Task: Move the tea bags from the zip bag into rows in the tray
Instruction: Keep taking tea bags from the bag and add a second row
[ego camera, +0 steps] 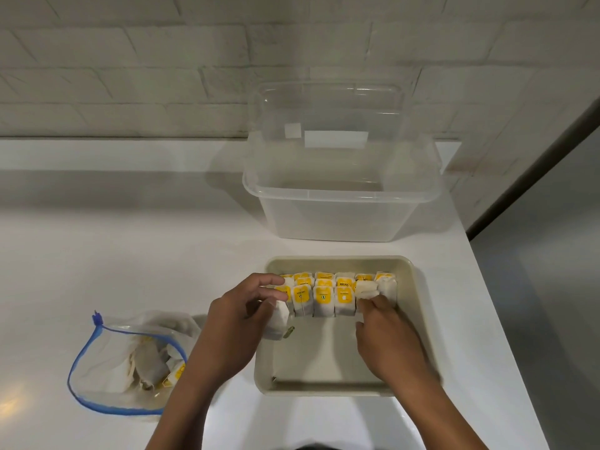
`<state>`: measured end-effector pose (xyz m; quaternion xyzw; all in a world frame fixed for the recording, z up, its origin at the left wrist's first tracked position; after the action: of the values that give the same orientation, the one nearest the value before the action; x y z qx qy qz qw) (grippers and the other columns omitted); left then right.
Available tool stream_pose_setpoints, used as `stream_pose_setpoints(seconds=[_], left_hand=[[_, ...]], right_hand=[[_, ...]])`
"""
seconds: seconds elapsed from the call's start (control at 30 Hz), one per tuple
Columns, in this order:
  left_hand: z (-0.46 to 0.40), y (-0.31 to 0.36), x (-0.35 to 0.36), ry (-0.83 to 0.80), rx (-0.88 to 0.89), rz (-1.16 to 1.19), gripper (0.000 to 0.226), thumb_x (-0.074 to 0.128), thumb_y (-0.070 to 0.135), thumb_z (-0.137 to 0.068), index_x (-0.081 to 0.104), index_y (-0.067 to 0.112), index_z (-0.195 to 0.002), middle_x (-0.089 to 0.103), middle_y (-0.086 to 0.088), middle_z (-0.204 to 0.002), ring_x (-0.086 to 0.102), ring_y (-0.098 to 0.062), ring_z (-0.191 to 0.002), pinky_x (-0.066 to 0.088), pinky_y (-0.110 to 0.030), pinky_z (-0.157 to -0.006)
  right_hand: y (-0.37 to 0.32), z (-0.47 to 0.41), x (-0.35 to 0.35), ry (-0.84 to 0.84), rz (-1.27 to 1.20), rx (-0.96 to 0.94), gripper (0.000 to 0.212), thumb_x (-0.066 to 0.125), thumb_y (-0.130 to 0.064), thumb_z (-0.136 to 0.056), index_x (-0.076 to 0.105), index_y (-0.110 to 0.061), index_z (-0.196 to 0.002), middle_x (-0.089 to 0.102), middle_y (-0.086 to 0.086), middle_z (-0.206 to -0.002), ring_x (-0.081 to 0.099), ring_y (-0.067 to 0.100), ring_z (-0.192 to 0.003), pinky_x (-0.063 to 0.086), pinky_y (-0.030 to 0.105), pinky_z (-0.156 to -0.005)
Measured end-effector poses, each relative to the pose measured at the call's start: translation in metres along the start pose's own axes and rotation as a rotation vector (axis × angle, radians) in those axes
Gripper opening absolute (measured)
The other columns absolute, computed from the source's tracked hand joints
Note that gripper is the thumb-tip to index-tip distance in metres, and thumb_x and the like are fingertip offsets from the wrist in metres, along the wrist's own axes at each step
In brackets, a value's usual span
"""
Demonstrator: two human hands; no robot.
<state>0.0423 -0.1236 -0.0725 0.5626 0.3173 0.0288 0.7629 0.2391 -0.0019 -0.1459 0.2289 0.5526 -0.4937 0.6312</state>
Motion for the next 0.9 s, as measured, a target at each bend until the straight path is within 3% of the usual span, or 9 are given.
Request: stream_pose_setpoints(seconds=[0.23, 0.4, 0.57, 0.73, 0.9], left_hand=[[0.003, 0.002, 0.004, -0.03, -0.015, 0.002, 0.033, 0.061, 0.003, -0.095, 0.069, 0.033, -0.107, 0.075, 0.016, -0.093, 0.064, -0.006, -0.073, 0.047, -0.012, -0.067], [0.003, 0.003, 0.007, -0.052, -0.023, -0.016, 0.032, 0.063, 0.006, -0.095, 0.069, 0.035, -0.107, 0.075, 0.015, -0.094, 0.069, -0.013, -0.081, 0.055, -0.026, -0.076], [0.004, 0.002, 0.009, -0.064, -0.031, -0.027, 0.036, 0.063, 0.003, -0.093, 0.069, 0.036, -0.107, 0.074, 0.015, -0.096, 0.072, -0.011, -0.086, 0.058, -0.033, -0.083], [0.005, 0.003, 0.013, -0.062, -0.077, 0.008, 0.041, 0.066, 0.003, -0.092, 0.066, 0.04, -0.109, 0.072, 0.013, -0.09, 0.073, -0.006, -0.083, 0.054, -0.023, -0.077], [0.004, 0.007, 0.014, -0.043, -0.077, -0.015, 0.041, 0.068, 0.007, -0.091, 0.064, 0.043, -0.111, 0.072, 0.016, -0.088, 0.072, -0.001, -0.082, 0.052, -0.022, -0.076]], right_hand=[[0.002, -0.005, -0.003, 0.026, -0.037, 0.008, 0.041, 0.046, -0.011, -0.094, 0.044, -0.025, -0.132, 0.047, 0.0, -0.134, 0.054, 0.026, -0.119, 0.05, 0.038, -0.089], [0.003, -0.009, 0.0, 0.0, -0.018, -0.008, 0.048, 0.043, -0.007, -0.092, 0.046, -0.023, -0.137, 0.044, 0.0, -0.14, 0.054, 0.027, -0.122, 0.05, 0.037, -0.093], [0.005, -0.006, 0.001, 0.04, 0.023, -0.035, 0.037, 0.044, -0.009, -0.09, 0.056, -0.022, -0.123, 0.049, 0.002, -0.132, 0.052, 0.026, -0.118, 0.048, 0.035, -0.095], [0.007, -0.005, 0.005, 0.052, 0.022, -0.031, 0.036, 0.045, -0.011, -0.092, 0.056, -0.02, -0.126, 0.047, 0.001, -0.135, 0.049, 0.025, -0.122, 0.044, 0.033, -0.102], [0.009, -0.007, 0.009, 0.036, 0.037, -0.052, 0.037, 0.045, -0.013, -0.093, 0.057, -0.022, -0.127, 0.049, -0.002, -0.135, 0.05, 0.023, -0.123, 0.044, 0.033, -0.102]])
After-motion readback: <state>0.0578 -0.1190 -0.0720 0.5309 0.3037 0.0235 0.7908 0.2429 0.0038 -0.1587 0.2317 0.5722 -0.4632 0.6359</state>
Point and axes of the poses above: each hand's wrist, its own z-axis away from the middle knuckle, its own x-axis out of the palm, y = z × x, the point moved 3 cm from there along -z, towards the middle knuckle
